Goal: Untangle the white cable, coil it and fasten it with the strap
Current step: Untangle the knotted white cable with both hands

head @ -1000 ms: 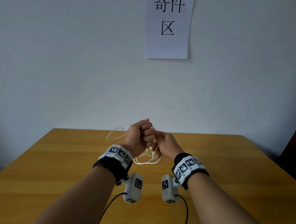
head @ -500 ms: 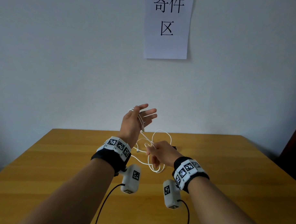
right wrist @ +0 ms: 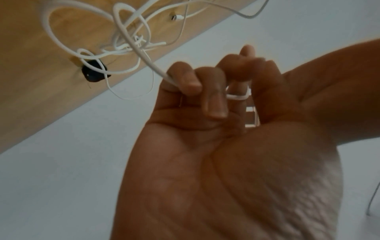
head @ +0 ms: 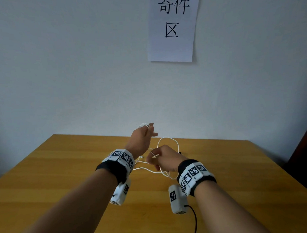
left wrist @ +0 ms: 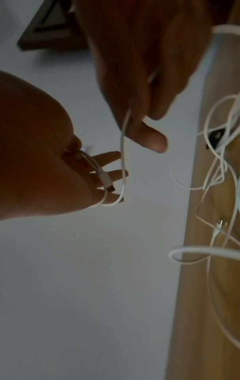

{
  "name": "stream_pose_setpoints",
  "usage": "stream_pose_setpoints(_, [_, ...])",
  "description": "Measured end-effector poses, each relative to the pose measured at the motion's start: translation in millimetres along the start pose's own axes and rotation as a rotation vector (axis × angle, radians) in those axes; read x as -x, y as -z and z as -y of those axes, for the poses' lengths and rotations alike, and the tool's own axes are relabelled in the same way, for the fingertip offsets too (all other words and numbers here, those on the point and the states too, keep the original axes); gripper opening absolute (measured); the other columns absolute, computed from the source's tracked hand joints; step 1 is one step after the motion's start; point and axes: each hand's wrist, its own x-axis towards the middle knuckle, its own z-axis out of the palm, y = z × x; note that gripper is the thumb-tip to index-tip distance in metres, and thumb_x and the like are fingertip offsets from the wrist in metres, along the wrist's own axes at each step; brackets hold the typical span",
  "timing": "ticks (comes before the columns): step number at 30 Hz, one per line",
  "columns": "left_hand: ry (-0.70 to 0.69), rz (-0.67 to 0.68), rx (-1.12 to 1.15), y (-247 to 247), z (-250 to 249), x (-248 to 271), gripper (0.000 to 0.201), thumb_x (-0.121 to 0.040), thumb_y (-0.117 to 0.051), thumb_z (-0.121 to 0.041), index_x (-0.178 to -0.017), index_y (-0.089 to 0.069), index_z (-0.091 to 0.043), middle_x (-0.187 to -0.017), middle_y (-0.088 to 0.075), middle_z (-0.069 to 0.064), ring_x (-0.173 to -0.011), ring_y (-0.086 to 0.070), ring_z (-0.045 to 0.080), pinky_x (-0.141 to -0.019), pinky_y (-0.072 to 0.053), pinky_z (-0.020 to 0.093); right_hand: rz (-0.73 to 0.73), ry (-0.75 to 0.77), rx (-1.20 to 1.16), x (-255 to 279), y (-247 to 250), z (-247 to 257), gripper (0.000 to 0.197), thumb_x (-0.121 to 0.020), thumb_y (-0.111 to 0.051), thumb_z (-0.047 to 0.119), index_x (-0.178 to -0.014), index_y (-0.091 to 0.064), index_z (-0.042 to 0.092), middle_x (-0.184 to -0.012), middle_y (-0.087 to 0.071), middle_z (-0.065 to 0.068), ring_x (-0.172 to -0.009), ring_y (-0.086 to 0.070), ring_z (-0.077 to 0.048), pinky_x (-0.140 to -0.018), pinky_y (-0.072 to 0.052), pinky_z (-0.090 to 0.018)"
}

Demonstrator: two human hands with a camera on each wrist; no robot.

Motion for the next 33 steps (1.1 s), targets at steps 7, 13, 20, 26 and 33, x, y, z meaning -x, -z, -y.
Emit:
stream_pose_setpoints(7, [0.015, 0.241, -0.527, 3.8, 15.4, 9.5, 0.044, -0.098, -0.029, -0.035, -0.094, -0.064, -0.009, -0.129, -0.067, 0.008, -0.127, -0.056, 0.024, -0.105, -0.042, 0.040, -0.158, 0.094, 0.044, -1.4, 10.3, -1.1, 0.023, -0.091, -0.073, 0.038, -0.081, -0.078, 0.018, -0.062, -0.064, -0.002, -0.056, -0.053, -0.012, -0.061, -0.044, -0.029])
stream_pose_setpoints(13, [0.130, 0.347, -0.507, 7.8, 1.0, 21.5, 0.043, -0.105, -0.031, -0.025, -0.093, -0.067, -0.006, -0.089, -0.062, 0.018, -0.084, -0.059, 0.027, -0.077, -0.044, 0.039, -0.264, 0.100, 0.000, -3.1, 16.8, -4.1, 0.013, -0.081, -0.080, 0.033, -0.086, -0.077, 0.021, -0.085, -0.077, -0.004, -0.084, -0.074, -0.016, -0.080, -0.059, -0.036])
stream_pose_setpoints(20, [0.405, 0.382, 0.003, 6.7, 3.0, 17.9, 0.056, -0.102, -0.042, -0.044, -0.052, -0.037, -0.019, -0.049, -0.030, -0.003, -0.043, -0.025, 0.014, -0.046, -0.022, 0.023, -0.322, 0.107, -0.081, -4.1, 19.5, -12.0, 0.023, -0.085, -0.081, 0.042, -0.092, -0.074, 0.021, -0.089, -0.078, -0.005, -0.088, -0.075, -0.022, -0.081, -0.059, -0.038])
stream_pose_setpoints(26, [0.532, 0.438, 0.407, 8.8, -6.3, 21.1, 0.053, -0.103, -0.042, -0.039, -0.055, -0.022, -0.026, -0.051, -0.016, -0.005, -0.043, -0.012, 0.012, -0.046, -0.009, 0.022, -0.348, 0.107, -0.134, -4.8, 18.4, -17.2, 0.033, -0.095, -0.068, 0.042, -0.083, -0.073, 0.011, -0.067, -0.061, 0.004, -0.064, -0.056, -0.015, -0.068, -0.048, -0.034])
stream_pose_setpoints(33, [0.557, 0.401, 0.796, 6.8, -16.1, 21.1, 0.053, -0.102, -0.044, -0.037, -0.057, -0.020, -0.025, -0.049, -0.015, -0.007, -0.040, -0.013, 0.012, -0.044, -0.012, 0.026, -0.358, 0.095, -0.210, -3.8, 13.0, -15.9, 0.034, -0.099, -0.059, 0.032, -0.071, -0.063, 0.013, -0.060, -0.052, -0.001, -0.058, -0.046, -0.018, -0.062, -0.038, -0.034])
